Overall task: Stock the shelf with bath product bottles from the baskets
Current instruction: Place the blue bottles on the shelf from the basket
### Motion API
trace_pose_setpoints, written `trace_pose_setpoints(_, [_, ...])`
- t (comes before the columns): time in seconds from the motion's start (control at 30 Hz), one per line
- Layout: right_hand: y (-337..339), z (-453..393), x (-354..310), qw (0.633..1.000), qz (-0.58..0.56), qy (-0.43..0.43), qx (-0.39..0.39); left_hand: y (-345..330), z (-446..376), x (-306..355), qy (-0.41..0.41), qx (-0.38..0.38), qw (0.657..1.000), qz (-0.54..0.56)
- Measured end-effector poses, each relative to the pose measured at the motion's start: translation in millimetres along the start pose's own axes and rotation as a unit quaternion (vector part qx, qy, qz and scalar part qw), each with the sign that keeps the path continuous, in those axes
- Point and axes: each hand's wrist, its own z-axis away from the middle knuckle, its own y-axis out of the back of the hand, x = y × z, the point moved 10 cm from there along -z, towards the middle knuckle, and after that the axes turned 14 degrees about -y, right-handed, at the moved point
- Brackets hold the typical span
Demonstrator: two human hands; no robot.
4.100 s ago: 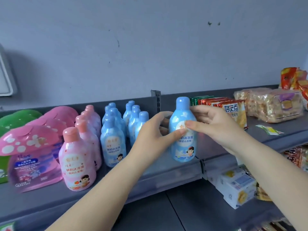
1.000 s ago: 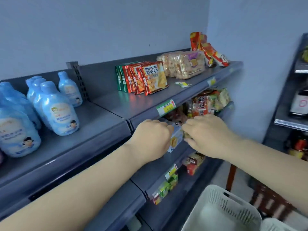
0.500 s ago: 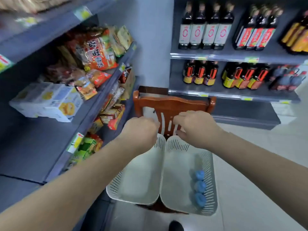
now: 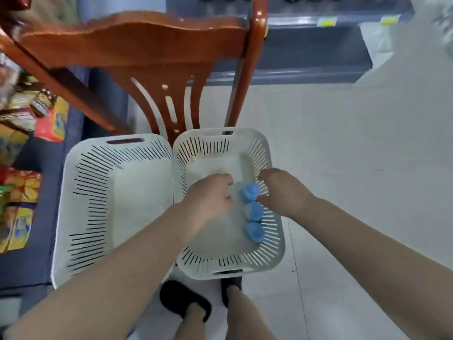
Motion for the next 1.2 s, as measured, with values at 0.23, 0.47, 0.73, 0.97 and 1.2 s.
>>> trace_pose_setpoints(0.23, [-85, -72, 6, 0.997, 0.037, -0.07, -0.024, -94, -83, -51, -0.006, -0.04, 0.998, 0.048])
trace_pose_setpoints(0.47, [-121, -120, 24, 0.985, 0.104, -0.135, -0.019, -148, -125, -79, -0.013, -0.059, 0.994, 0.09])
trace_pose_setpoints(0.73, [-120, -122, 9, 0.99, 0.122, -0.075, -0.003, -151, -116, -83, -0.026, -0.039, 0.991, 0.129])
trace_pose_setpoints(0.97, [-72, -90, -28, 0.992, 0.099, 0.066, 0.05, -84, -77, -82, -0.028, 0.038, 0.986, 0.158])
trace_pose_setpoints(1.2, [39, -18, -91, 0.97, -0.069, 0.21, 0.097, 34, -17, -52, -0.052, 0.131, 0.976, 0.163])
